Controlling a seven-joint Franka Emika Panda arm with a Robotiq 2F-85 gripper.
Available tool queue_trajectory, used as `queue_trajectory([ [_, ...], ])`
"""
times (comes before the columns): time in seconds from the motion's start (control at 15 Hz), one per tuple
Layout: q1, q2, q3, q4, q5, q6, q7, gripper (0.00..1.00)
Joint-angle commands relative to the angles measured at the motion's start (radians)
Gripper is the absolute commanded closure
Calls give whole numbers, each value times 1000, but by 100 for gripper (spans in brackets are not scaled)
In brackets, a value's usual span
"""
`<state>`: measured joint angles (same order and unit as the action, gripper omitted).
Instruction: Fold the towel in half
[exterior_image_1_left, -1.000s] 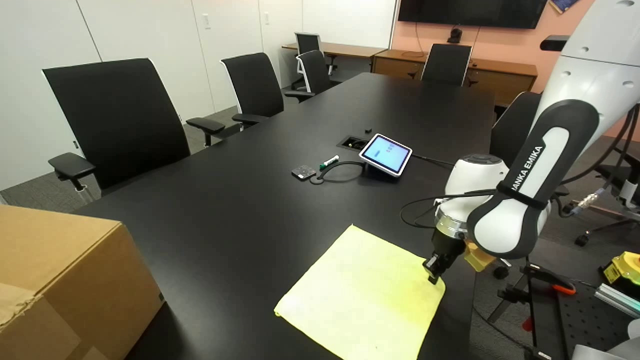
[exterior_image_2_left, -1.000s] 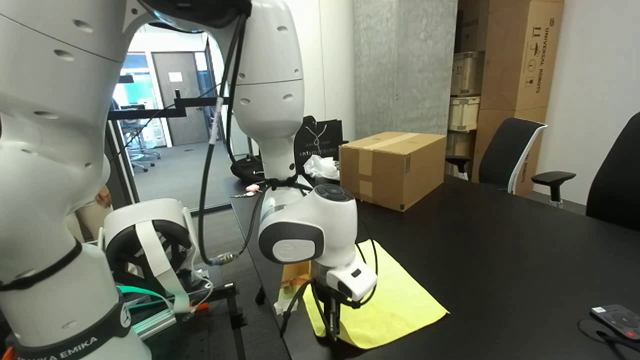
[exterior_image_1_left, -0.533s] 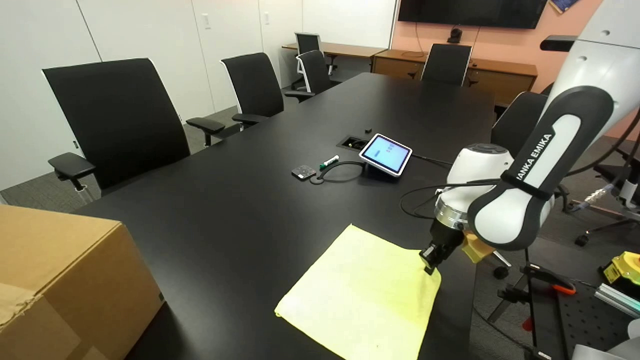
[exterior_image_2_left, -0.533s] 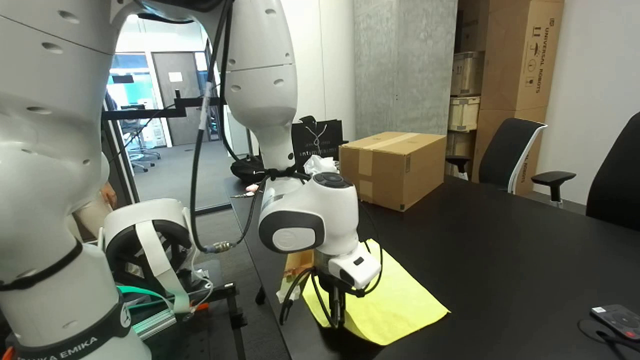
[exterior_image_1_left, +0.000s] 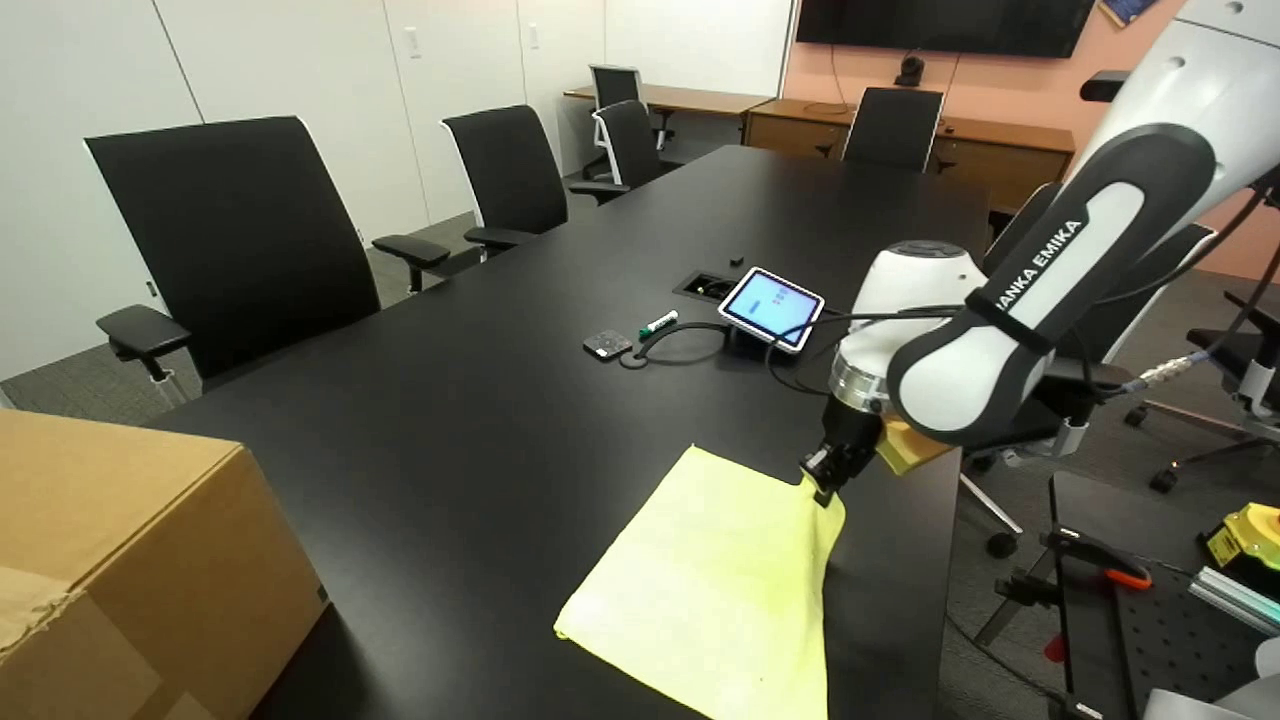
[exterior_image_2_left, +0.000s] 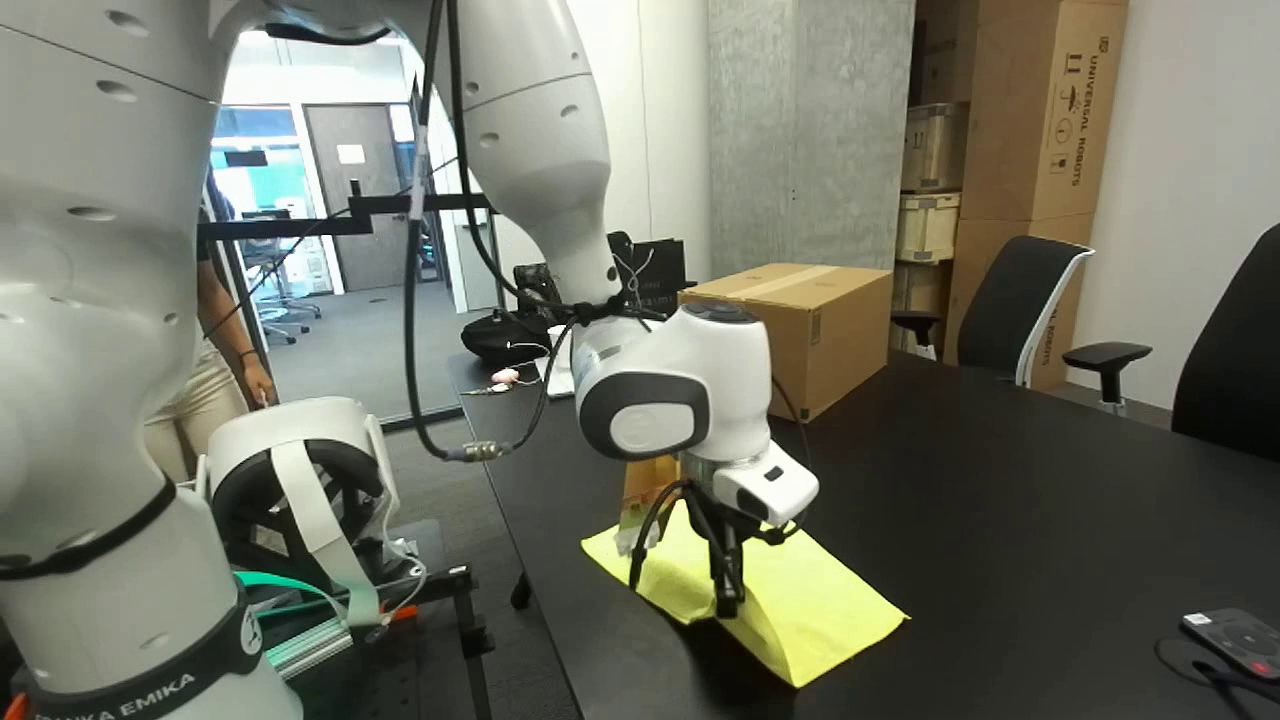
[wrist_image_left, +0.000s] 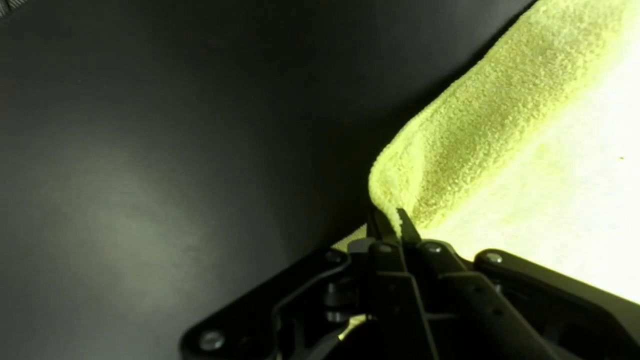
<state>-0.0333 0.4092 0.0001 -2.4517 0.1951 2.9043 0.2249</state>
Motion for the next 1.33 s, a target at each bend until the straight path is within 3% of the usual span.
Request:
queue_trajectory([
  [0.0,137,26,-120,185,-96,-207,153,99],
  [0.27,180,88,-132,434,-176,-435,252,99],
  [0.87,154,401,-122,934,-202,-826,281,97],
  [0.93,148,430,-121,982,-197,-857,278,90],
  [1.0,144,449,-122,1012,-195,-867,279,71],
  [1.27,144,452,-124,1058,-194,-836,284,41],
])
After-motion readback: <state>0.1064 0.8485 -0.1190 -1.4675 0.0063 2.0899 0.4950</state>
